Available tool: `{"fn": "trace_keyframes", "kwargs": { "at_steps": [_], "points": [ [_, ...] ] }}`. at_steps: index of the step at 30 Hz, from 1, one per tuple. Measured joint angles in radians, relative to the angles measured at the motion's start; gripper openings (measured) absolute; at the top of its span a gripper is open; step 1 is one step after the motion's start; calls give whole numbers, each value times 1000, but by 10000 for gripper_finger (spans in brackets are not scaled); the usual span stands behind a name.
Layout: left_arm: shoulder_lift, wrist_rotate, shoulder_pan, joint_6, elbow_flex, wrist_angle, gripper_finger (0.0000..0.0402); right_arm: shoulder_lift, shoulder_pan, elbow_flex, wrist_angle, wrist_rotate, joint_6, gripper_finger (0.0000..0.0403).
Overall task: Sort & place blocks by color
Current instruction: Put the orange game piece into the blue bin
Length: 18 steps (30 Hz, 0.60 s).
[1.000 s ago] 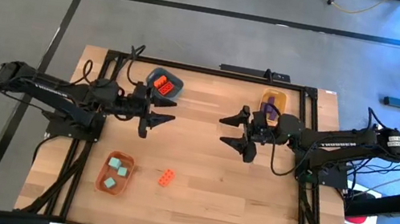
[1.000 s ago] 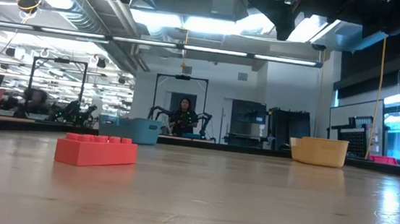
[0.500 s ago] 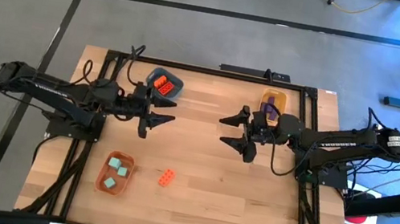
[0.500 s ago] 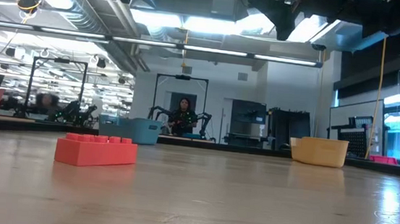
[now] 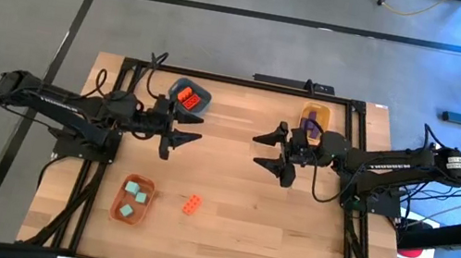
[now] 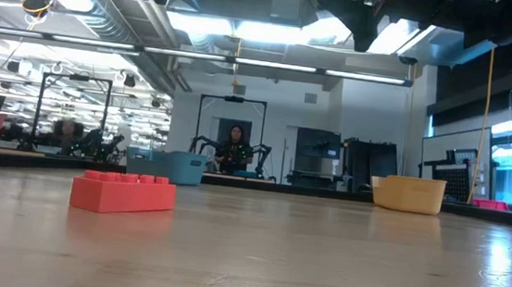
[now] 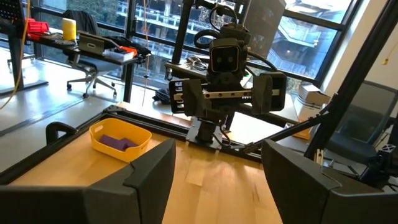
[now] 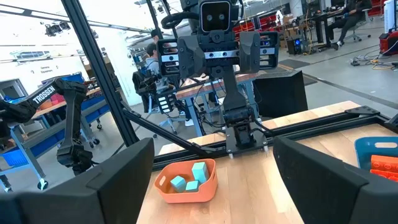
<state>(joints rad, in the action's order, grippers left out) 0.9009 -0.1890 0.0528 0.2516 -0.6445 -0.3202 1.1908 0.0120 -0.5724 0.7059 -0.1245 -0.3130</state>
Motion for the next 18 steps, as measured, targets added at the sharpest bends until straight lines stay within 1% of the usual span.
{"fn": "trace_keyframes", "kwargs": {
  "at_steps": [14, 18],
  "points": [
    [0, 1, 0, -1, 0, -1, 229, 0, 0, 0, 0, 0, 1, 332],
    [0, 29, 0, 0, 0, -1, 229, 0, 0, 0, 0, 1, 0, 332]
  ]
}}
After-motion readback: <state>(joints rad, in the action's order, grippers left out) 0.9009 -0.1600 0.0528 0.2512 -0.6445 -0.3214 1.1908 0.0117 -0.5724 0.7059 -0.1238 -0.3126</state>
